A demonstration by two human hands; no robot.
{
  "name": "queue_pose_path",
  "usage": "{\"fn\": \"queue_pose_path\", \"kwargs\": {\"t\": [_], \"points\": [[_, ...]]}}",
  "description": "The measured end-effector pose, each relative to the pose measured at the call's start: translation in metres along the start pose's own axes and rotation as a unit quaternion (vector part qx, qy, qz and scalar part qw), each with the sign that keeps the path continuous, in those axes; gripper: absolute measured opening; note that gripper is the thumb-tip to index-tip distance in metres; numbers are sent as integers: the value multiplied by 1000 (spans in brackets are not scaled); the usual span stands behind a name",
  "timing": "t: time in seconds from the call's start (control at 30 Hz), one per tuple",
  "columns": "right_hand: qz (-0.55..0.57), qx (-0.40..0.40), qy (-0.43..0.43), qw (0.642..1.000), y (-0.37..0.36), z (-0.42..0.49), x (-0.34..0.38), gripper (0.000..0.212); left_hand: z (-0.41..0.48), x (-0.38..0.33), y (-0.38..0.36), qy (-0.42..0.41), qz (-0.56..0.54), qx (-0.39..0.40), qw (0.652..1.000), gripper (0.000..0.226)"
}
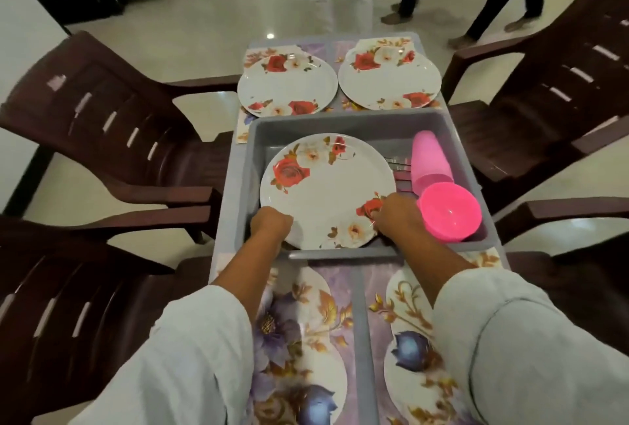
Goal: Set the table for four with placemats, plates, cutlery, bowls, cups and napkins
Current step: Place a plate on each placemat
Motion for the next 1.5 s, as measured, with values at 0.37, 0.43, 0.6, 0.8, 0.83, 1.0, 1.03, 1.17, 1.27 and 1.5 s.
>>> {"fn": "queue_pose_path", "kwargs": {"t": [0.37,0.43,0.6,0.8,0.83,1.0,1.03,1.17,1.27,1.5], "points": [[-39,9,-78,996,-12,9,-10,31,5,16,0,98,-156,-54,982,37],[-26,4,-120,992,-13,11,-14,36,4,14,-2,98,-181,-48,977,38],[42,-10,-205,978,-13,12,-22,47,-7,9,-6,94,-209,-26,973,34],[234,-89,-264,931,-4,16,-23,47,-10,8,-2,77,-219,-17,973,37],[275,-93,-264,920,-7,19,-22,52,-12,7,-1,72,-224,-16,972,38],[389,-129,-220,885,16,11,-17,38,-25,8,15,79,-275,-46,957,43],[406,-136,-212,879,27,0,-16,33,-26,8,19,74,-291,-56,952,45],[470,-157,-150,856,52,-33,-17,28,-39,9,45,51,-358,-86,928,41],[518,-143,-108,836,56,-54,-15,22,-48,17,78,10,-400,-124,908,35],[506,-103,-92,851,31,-106,-12,26,-69,98,115,-49,-403,-90,909,18]]}}
Point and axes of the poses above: each hand's wrist, its own z-axis towards the middle knuckle, its own y-axis out of the back of the hand, x = y × z, the point moved 8 cm from there along z, towards the middle knuckle, and after that the axes turned 14 degrees about -x, right-handed, at the moved point
